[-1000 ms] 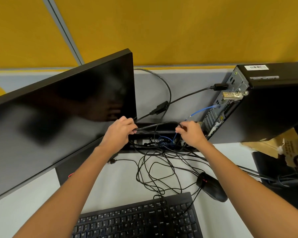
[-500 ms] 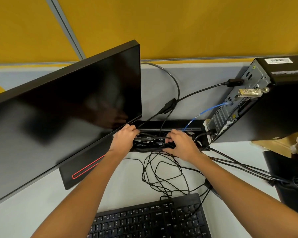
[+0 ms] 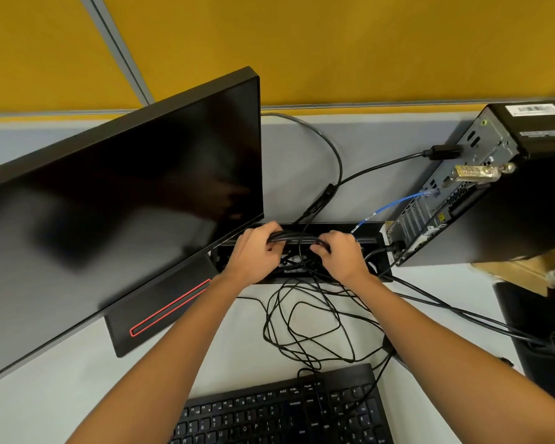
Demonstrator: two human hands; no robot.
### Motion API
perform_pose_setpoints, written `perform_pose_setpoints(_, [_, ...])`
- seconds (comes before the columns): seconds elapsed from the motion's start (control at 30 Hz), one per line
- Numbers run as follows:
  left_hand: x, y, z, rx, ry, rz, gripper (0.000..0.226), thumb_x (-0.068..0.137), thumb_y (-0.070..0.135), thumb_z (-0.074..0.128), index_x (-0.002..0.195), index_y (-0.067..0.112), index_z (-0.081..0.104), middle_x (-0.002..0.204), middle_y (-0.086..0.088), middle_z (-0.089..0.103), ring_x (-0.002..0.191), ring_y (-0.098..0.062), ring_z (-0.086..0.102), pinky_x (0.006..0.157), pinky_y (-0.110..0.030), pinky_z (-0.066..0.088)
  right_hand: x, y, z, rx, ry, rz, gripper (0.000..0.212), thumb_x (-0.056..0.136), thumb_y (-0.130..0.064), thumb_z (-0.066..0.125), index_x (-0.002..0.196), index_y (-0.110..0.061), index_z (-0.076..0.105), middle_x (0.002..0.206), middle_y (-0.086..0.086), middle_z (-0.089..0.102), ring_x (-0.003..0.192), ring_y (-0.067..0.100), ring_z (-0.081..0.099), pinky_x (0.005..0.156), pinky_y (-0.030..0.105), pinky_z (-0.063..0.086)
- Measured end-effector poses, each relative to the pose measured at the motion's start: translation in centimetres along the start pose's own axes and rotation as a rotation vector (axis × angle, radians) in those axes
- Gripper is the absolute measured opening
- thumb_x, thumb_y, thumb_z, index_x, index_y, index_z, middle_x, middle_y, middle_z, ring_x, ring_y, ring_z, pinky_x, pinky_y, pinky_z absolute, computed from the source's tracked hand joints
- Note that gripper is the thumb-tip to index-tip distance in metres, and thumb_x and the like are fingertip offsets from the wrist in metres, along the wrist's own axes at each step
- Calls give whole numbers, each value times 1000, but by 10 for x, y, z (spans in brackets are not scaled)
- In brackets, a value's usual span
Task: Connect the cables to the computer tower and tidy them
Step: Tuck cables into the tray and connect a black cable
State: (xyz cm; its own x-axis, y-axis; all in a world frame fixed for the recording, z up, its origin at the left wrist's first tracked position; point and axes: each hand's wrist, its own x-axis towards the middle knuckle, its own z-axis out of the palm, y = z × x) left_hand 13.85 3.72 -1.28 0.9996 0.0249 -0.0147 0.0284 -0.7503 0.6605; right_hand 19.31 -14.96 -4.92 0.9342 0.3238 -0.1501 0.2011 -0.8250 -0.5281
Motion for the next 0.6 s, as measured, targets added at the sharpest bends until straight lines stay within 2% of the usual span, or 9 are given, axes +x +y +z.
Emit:
perform_pose_setpoints(0.07, [5,10,-5,132,3,162,2,90,24,54,90,22,55,63,6,57,56,-17,55,53,-30,44,-1,3,0,50,27,14,11,93,-24,61,90,-14,65,82,-3,50,72,15,50,65,25,38])
perform_pose_setpoints(0.13, [8,14,-8,274,-1,327,12,92,31,48,96,20,53,64,7,57,54,-18,54,51,-31,43,-1,6,-2,129,53,28,11,89,-20,66,88,-16,56,82,-1,52,68,14,50,59,21,34])
perform_pose_setpoints(0.2, [9,10,-8,385,-28,421,20,94,33,43,101,16,51,67,5,59,55,-20,55,51,-31,39,0,9,-7,211,57,61,23,83,-16,71,87,-17,48,79,0,56,64,12,53,57,19,38])
perform_pose_setpoints(0.3, [6,-5,-5,562,-135,490,31,97,41,38,109,14,45,71,4,56,57,-17,47,54,-29,32,-3,12,-11,161,3,87,22,79,-14,73,83,-17,52,74,0,59,62,12,54,57,19,39])
perform_pose_setpoints(0.37, [3,-20,-6,594,-213,445,28,99,39,36,111,14,41,79,3,54,66,-17,49,62,-26,32,-5,9,-7,97,-19,66,15,81,-13,71,86,-18,57,78,-2,62,67,14,57,59,20,41])
perform_pose_setpoints(0.43, [1,-31,-8,573,-277,342,18,99,29,38,111,15,39,95,-2,58,81,-20,53,71,-26,34,-5,1,-1,10,-15,9,10,84,-14,67,93,-17,63,88,0,63,76,17,61,67,26,48])
perform_pose_setpoints(0.5, [-1,-35,-8,531,-306,227,11,97,15,41,108,16,39,101,-4,55,88,-22,52,76,-27,35,-5,-4,4,-43,-2,-15,12,88,-17,64,100,-15,65,95,1,63,84,20,63,76,33,53])
perform_pose_setpoints(0.57, [-4,-36,-2,475,-288,117,24,90,1,44,107,17,39,99,-2,50,92,-24,52,76,-27,35,-3,-5,6,-66,-17,5,14,90,-20,63,102,-15,66,97,2,63,87,21,64,78,34,53])
perform_pose_setpoints(0.6, [-6,-36,3,408,-257,50,37,86,-5,45,115,18,39,103,-3,49,96,-25,52,79,-29,38,-3,-4,7,-75,-39,24,13,90,-21,63,102,-15,65,95,2,64,86,22,64,78,35,54])
